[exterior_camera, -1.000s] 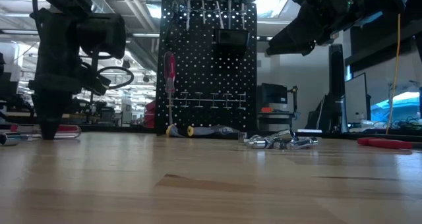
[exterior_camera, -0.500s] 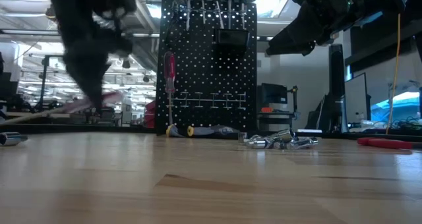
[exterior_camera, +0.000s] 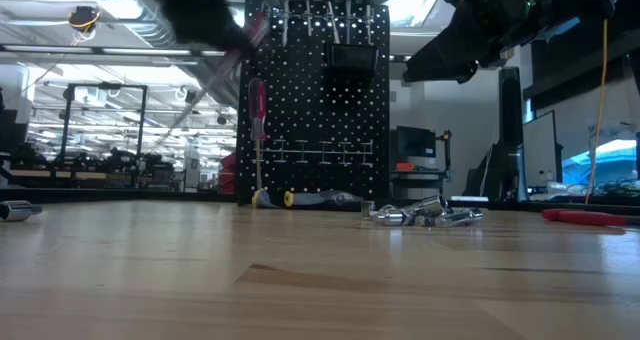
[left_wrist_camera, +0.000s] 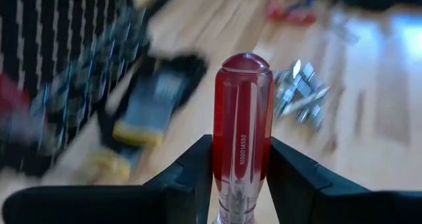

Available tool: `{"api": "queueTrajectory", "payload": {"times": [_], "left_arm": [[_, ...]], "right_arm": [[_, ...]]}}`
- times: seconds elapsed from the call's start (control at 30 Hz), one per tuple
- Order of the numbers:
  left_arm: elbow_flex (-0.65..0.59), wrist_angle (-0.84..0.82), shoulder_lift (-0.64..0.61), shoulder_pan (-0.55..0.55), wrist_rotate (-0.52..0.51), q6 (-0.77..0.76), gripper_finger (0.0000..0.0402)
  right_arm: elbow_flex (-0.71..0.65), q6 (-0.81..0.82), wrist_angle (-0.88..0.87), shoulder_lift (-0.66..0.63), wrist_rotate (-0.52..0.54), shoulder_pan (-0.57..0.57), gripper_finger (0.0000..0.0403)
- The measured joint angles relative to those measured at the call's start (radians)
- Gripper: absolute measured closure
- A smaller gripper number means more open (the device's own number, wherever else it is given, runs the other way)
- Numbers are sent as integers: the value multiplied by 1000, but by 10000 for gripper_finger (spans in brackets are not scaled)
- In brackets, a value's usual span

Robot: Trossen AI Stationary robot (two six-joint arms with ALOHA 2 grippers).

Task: Hang tools onto peg board
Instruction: Hang the red screwdriver on the pegboard

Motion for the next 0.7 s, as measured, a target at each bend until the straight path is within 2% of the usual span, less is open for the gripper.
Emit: {"api": "queueTrajectory", "payload": {"times": [0.2,0.3,0.5,0.7], "left_arm": [[-12,362,0,1,-7,306,293],[-21,488,0,6,12,403,293],[-23,643,16,32,134,492,293],[-23,740,32,37,175,562,293]], "right_arm": [[0,2,172,0,2,0,205],[0,-8,293,0,1,0,205],[16,-94,561,75,-31,0,205],[172,-237,591,228,-93,0,205]]}}
